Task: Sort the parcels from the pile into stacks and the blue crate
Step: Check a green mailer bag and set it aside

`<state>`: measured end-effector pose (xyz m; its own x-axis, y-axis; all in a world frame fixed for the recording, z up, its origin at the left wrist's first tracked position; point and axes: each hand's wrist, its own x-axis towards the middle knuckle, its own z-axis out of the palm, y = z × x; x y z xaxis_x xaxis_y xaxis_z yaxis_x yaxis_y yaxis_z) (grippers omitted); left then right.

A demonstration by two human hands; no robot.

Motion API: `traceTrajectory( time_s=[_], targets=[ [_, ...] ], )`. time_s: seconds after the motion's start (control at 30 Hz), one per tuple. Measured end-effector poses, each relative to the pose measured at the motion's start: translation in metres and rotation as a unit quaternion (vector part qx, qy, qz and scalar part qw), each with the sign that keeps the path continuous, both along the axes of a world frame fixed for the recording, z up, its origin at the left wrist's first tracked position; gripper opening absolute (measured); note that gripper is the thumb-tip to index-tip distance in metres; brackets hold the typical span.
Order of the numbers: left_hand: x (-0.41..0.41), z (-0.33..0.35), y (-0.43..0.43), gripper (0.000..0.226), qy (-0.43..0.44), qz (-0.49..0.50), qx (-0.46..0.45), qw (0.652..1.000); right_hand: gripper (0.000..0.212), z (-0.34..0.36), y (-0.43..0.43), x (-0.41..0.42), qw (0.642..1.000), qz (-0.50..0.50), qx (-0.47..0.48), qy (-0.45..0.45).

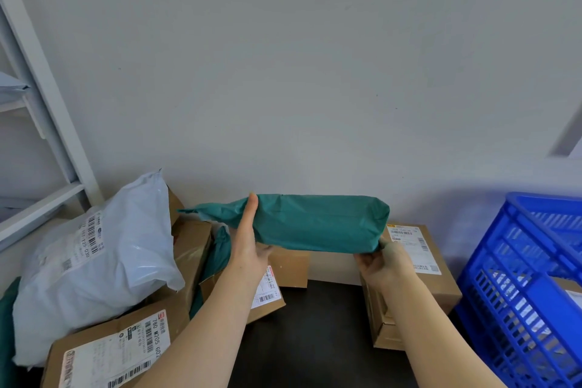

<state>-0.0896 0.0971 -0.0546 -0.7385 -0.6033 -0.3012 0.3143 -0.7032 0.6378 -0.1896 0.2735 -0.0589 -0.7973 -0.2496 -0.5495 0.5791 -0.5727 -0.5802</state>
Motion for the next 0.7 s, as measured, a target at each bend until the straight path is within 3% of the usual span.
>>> traceTrajectory(
  time_s=[0.1, 0.2, 0.27, 0.4, 0.53, 0.6, 0.7],
  targets=[
    [-0.002, 0.001, 0.001, 0.097, 0.016, 0.007, 0.002, 1.0, 0.024, 0.003, -0.007, 0.001, 0.999, -0.011, 0.039, 0.032],
    [-0.007, 0.004, 0.001, 0.057, -0.005, 0.06, 0.012, 0.998, 0.039, 0.014, -0.017, 0.011, 0.986, -0.019, 0.109, 0.127],
    [-0.01, 0.005, -0.001, 0.04, -0.016, 0.089, 0.022, 0.996, 0.048, 0.025, -0.02, 0.024, 0.96, -0.019, 0.181, 0.211],
    [-0.012, 0.005, -0.008, 0.037, -0.031, 0.107, 0.008, 0.994, 0.045, 0.04, -0.022, 0.04, 0.899, 0.02, 0.274, 0.341],
    [-0.014, 0.007, -0.004, 0.046, -0.052, 0.104, -0.021, 0.993, 0.033, 0.04, -0.026, 0.038, 0.866, 0.021, 0.351, 0.355],
    [-0.014, 0.007, -0.002, 0.056, -0.059, 0.1, -0.045, 0.992, 0.042, 0.04, -0.026, 0.032, 0.839, -0.022, 0.414, 0.353],
    [-0.012, 0.008, -0.003, 0.112, -0.105, 0.099, -0.057, 0.988, 0.049, 0.04, -0.025, 0.025, 0.826, -0.071, 0.445, 0.339]
  ],
)
